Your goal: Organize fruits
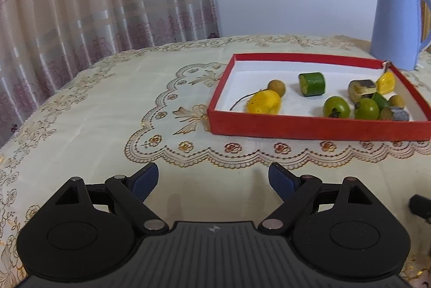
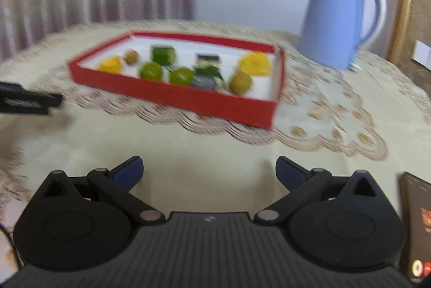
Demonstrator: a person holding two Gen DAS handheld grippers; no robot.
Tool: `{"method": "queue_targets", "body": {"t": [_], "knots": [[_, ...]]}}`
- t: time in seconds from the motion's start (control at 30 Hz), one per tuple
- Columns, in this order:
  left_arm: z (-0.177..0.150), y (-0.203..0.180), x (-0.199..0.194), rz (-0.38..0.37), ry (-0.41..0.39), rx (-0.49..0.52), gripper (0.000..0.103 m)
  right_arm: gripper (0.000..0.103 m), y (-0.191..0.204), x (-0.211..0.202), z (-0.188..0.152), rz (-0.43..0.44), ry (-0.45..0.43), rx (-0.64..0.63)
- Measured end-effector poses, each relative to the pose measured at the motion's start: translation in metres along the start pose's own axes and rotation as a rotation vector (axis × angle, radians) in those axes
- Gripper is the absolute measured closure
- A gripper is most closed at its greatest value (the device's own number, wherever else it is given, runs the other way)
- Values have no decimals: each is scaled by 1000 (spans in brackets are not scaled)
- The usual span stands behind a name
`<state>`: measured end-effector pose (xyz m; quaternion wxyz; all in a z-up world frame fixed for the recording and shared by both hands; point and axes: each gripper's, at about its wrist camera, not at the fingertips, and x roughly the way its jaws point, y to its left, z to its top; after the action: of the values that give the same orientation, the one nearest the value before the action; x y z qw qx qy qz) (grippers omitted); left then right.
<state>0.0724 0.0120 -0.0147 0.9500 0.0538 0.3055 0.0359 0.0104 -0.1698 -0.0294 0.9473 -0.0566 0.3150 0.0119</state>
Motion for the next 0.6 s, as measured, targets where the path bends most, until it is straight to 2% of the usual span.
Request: {"method": "queue_targets", "body": {"t": [0.1, 0.3, 0.37, 0.47, 0.6], "knots": [[2, 0, -2, -24, -1, -6, 14, 0, 3, -2, 0, -4, -19, -25], [8, -1, -1, -19, 9, -5, 14, 0, -7, -20, 11, 86, -116, 38], [9, 1, -2, -36, 10, -19, 14, 0, -6, -16, 14, 65, -108, 16], [9, -2, -3, -49, 16, -18, 14, 0, -5, -2, 12, 34, -50, -1], [7, -8, -3, -43, 16, 8, 14, 0, 2, 3, 7, 39, -26, -44]]}}
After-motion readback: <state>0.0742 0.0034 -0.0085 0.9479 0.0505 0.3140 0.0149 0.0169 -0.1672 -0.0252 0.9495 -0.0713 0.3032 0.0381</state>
